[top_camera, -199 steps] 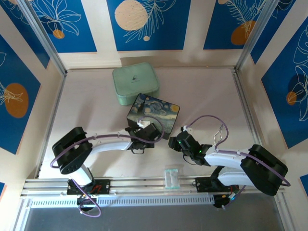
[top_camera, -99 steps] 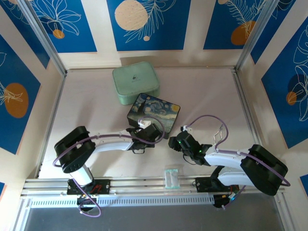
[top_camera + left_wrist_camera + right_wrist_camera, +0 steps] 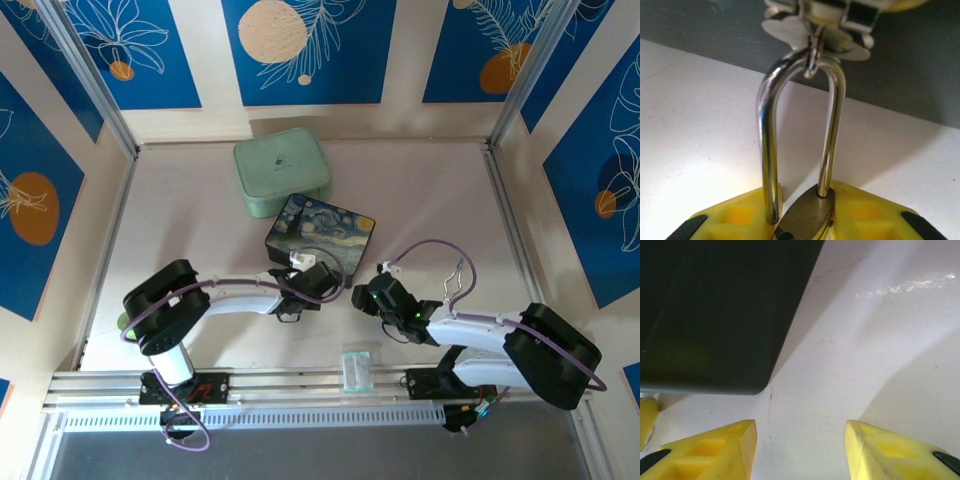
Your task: Unlock a padlock with a key
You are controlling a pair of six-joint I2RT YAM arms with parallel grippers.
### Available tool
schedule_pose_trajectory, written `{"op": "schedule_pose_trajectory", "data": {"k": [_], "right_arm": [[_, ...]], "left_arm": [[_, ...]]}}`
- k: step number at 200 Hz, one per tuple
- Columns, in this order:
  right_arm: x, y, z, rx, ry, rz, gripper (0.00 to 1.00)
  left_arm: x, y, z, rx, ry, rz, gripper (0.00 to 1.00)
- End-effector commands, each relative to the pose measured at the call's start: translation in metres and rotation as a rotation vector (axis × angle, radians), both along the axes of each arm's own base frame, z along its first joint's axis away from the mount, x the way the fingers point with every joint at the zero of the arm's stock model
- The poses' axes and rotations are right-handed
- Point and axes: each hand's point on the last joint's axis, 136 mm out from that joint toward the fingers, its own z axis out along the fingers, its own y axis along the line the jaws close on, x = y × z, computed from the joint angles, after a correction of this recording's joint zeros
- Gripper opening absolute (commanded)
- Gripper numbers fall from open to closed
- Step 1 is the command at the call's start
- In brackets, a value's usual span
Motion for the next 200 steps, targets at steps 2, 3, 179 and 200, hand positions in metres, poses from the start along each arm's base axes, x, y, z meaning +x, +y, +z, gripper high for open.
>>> {"op": "schedule_pose_trajectory", "data": {"k": [2, 3, 179, 200], "right_arm": [[-0.003, -0.012, -0.006, -0.019, 0.013, -0.038, 0.51], [-0.003, -0.011, -0.006, -0.019, 0.013, -0.037, 0.51], [-0.004, -0.009, -0.006, -0.011, 0.01, -0.022, 0.51], [-0.005, -0.01, -0.008, -0.013, 0.013, -0.021, 0.51]], "left_arm": [[-0.007, 0.026, -0.011, 0.163, 0.02, 0.001, 0.24], [-0.007, 0.027, -0.01, 0.165, 0.019, 0.001, 0.24], [-0.013, 0.037, -0.003, 0.377, -0.023, -0.024, 0.29], [-0.017, 0.033, 0.001, 0.361, -0.022, -0.026, 0.29]]}}
